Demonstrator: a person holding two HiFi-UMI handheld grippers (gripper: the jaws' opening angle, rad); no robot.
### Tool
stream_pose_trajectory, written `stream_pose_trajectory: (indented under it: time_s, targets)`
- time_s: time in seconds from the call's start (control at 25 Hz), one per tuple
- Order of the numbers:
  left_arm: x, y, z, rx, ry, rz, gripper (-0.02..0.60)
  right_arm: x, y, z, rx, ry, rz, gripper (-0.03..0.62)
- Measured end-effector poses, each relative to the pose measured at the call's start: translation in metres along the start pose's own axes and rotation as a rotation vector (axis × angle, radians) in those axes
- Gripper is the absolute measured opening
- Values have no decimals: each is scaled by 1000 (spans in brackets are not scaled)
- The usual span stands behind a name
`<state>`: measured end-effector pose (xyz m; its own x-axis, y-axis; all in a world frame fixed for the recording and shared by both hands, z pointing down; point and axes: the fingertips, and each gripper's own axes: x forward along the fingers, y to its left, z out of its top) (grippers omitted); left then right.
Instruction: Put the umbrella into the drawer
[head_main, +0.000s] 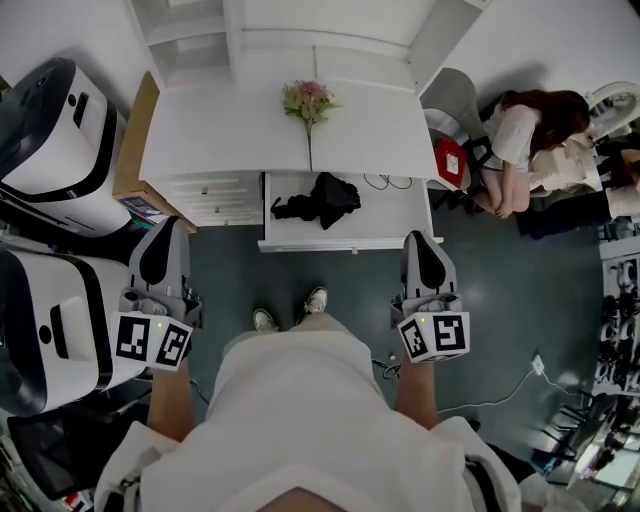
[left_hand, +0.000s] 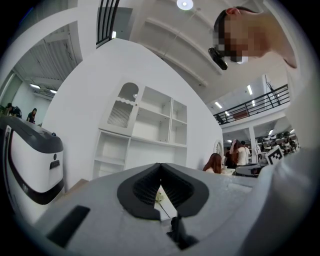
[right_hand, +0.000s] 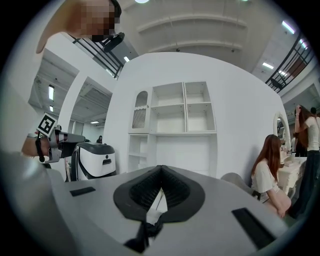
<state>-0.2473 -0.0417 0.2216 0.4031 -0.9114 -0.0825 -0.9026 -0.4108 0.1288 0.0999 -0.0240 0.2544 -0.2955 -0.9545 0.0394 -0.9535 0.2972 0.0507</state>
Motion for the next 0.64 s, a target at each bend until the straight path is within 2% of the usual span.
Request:
stream_pose_trajectory:
  time_s: [0.64]
  targets:
    - [38, -16, -3, -6, 18, -5, 14, 22, -30, 2, -6, 17, 16, 0]
